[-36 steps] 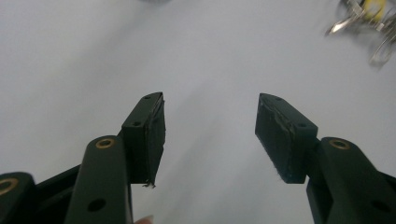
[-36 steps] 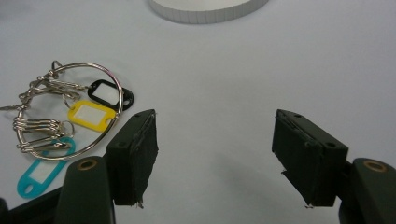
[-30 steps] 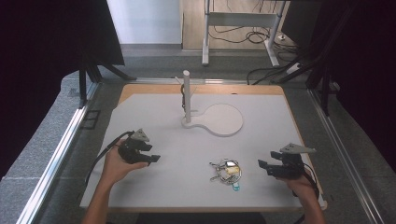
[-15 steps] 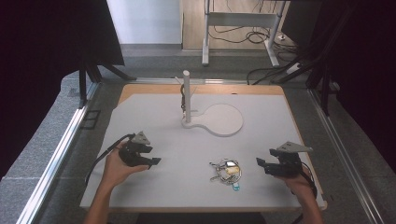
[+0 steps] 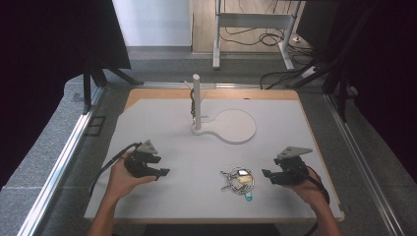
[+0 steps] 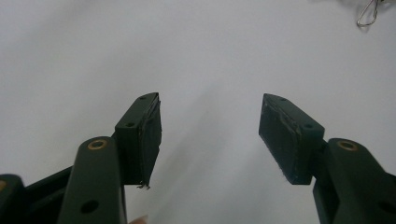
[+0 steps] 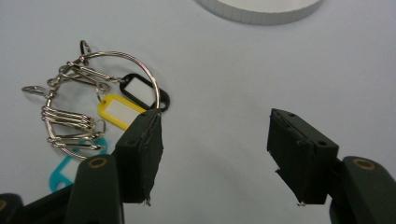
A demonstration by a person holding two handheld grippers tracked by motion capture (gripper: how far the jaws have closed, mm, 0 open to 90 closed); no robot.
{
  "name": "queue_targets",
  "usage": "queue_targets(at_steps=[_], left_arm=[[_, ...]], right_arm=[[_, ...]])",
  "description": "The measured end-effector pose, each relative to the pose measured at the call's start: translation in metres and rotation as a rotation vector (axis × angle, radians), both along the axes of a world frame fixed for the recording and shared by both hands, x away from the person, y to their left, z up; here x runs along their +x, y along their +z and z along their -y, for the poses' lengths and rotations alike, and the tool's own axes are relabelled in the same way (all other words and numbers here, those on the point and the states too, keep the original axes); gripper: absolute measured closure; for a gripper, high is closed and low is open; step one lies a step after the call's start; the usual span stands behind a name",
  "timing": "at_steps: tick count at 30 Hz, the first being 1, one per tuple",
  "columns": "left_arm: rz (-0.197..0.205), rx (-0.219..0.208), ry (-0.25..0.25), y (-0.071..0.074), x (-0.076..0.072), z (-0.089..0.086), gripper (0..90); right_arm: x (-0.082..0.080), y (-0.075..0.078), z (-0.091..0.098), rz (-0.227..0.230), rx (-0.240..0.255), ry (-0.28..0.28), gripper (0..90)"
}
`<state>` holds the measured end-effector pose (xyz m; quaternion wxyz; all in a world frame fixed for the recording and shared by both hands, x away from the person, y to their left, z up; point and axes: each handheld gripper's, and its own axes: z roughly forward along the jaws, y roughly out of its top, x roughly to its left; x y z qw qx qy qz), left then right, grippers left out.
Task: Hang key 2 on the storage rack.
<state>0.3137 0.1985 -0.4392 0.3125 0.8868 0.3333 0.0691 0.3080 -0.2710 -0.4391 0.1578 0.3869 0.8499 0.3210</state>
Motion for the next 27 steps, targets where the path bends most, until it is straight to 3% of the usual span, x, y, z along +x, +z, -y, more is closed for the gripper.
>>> queue_targets(at_steps=[10, 21, 27], left_arm=[[-0.009, -0.027, -0.012, 0.002, -0.004, -0.001, 38.8], [-0.013, -0.031, -0.021, 0.002, -0.005, 0.000, 38.9], [-0.020, -0.026, -0.037, -0.001, -0.006, 0.003, 38.8]], right_arm=[[0.014, 0.007, -0.027, -0.045, -0.071, 0.076, 45.6], [0.035, 0.001, -0.048, -0.099, -0.152, 0.186, 54.2], [0.039, 0.002, -0.064, -0.106, -0.165, 0.250, 56.8]])
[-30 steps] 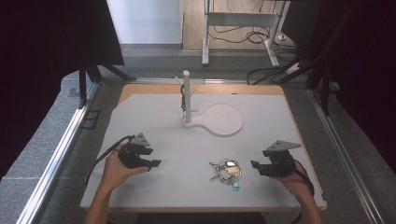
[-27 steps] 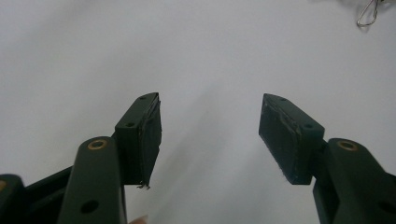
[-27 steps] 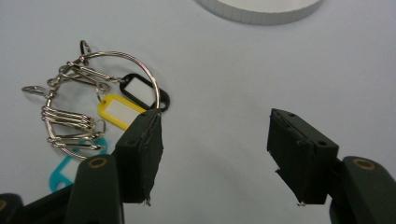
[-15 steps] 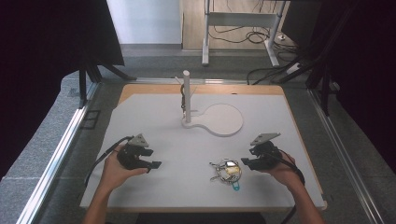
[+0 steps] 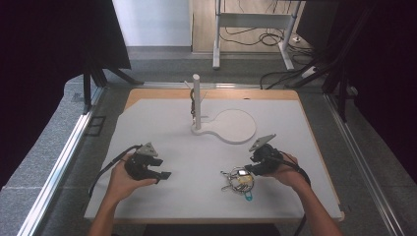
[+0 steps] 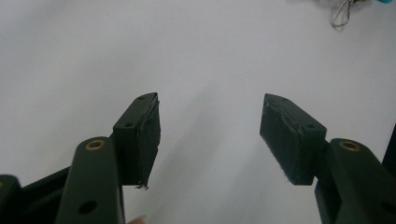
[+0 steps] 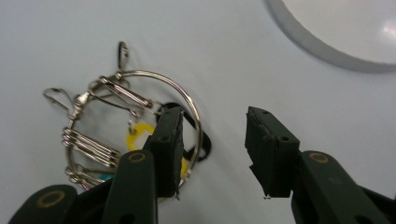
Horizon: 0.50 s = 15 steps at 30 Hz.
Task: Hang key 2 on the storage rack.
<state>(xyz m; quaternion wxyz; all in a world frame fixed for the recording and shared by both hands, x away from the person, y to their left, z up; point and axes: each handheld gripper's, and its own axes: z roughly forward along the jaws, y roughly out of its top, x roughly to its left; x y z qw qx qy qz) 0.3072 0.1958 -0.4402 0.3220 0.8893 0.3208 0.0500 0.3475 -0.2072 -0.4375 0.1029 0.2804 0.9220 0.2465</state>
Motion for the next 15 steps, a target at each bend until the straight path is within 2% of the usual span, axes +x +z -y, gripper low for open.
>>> queue_targets(at_steps=[4, 8, 15], left_arm=[[0.005, 0.000, 0.002, 0.001, -0.001, -0.001, 38.7], [0.011, -0.013, 0.007, 0.002, -0.002, -0.003, 38.7], [0.008, -0.008, -0.001, 0.001, -0.003, -0.002, 38.6]], right_arm=[[0.002, 0.000, -0.013, -0.015, -0.022, 0.051, 58.5], [0.006, -0.004, -0.022, -0.024, -0.056, 0.077, 60.4], [0.011, -0.010, -0.033, -0.048, -0.091, 0.124, 61.8]])
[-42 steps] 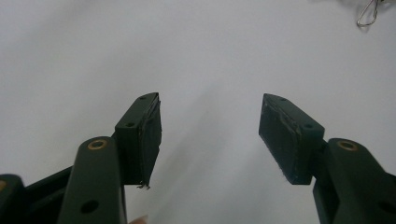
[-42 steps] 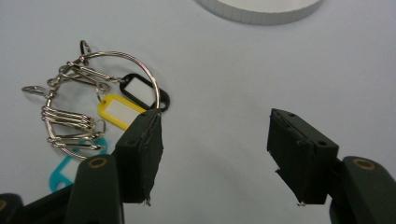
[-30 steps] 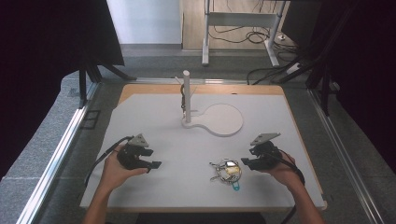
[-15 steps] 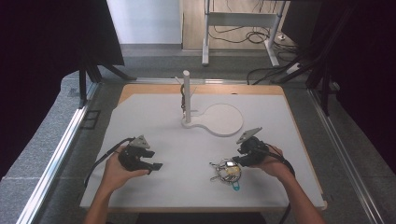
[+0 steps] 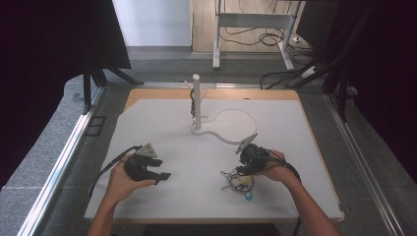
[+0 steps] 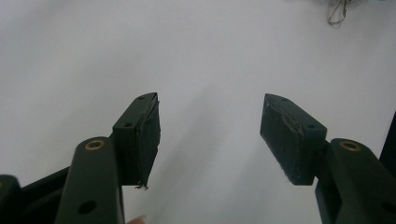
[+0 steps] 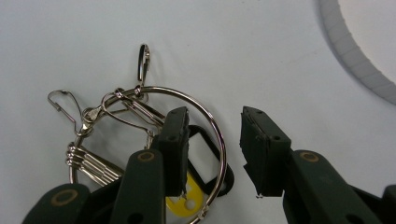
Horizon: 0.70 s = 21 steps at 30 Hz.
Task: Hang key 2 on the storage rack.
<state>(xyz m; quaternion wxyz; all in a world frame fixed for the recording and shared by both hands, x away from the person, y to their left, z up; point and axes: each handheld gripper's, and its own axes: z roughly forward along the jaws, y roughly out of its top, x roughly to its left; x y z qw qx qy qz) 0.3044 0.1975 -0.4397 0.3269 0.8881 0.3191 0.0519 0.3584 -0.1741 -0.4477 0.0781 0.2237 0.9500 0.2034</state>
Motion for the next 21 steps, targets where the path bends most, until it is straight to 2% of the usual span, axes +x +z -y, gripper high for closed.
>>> queue_targets(at_steps=[7, 17, 21], left_arm=[[0.017, -0.018, 0.000, 0.001, -0.001, -0.001, 38.9], [0.021, -0.024, -0.002, 0.001, -0.001, -0.002, 39.0], [0.022, -0.025, -0.003, 0.001, -0.001, -0.002, 38.9]], right_arm=[[0.003, -0.007, -0.007, -0.005, -0.043, 0.035, 62.0], [0.007, -0.009, -0.017, -0.020, -0.075, 0.074, 63.1], [0.010, -0.009, -0.018, -0.045, -0.073, 0.091, 66.2]])
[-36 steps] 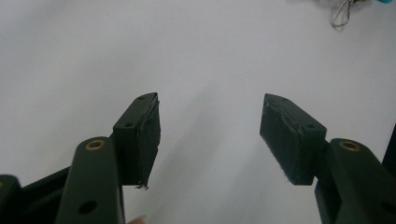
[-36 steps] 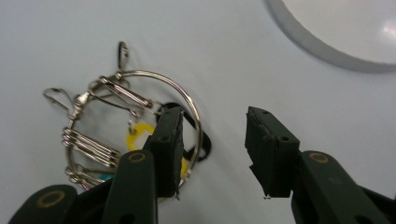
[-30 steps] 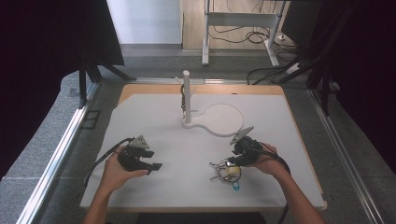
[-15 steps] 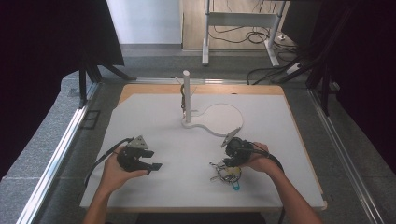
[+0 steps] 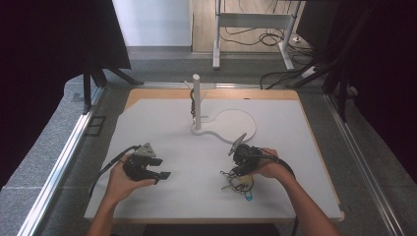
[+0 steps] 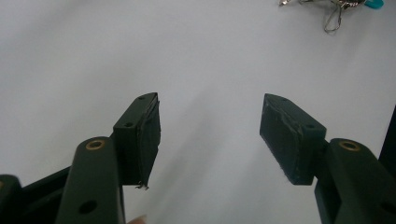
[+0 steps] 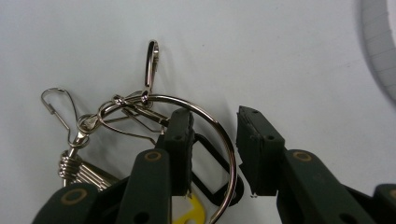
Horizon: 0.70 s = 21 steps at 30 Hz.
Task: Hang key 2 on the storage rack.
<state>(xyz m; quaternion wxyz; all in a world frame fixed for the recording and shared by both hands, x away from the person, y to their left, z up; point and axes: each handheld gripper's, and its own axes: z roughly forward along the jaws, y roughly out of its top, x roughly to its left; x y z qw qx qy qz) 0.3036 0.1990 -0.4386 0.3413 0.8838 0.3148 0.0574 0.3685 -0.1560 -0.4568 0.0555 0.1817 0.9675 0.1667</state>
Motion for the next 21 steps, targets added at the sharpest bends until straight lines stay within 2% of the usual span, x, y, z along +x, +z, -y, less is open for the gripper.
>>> queue_targets(at_steps=[3, 5, 7, 10, 16, 21], left_arm=[[-0.001, 0.002, -0.001, -0.0003, 0.0000, 0.0003, 38.9], [-0.002, 0.005, -0.002, -0.0003, 0.0001, 0.0005, 38.9], [-0.002, 0.005, -0.002, -0.0003, 0.0001, 0.0005, 38.9], [-0.002, 0.005, -0.001, -0.0005, 0.0001, 0.0006, 38.9], [-0.003, 0.006, -0.002, -0.0013, 0.0001, 0.0014, 38.9], [0.000, 0.008, -0.001, -0.0016, 0.0003, 0.0012, 38.9]], right_arm=[[0.0036, -0.0007, 0.0019, -0.026, 0.005, 0.000, 70.3], [0.0059, -0.0026, 0.0032, -0.033, -0.010, -0.004, 73.3], [0.0091, -0.0030, 0.0059, -0.063, 0.003, -0.001, 74.9], [0.0097, -0.0032, 0.0070, -0.083, 0.012, -0.002, 78.6], [0.0102, -0.0022, 0.0081, -0.087, -0.007, -0.003, 86.1], [0.0089, -0.0003, 0.0082, -0.076, -0.026, -0.015, 86.5]])
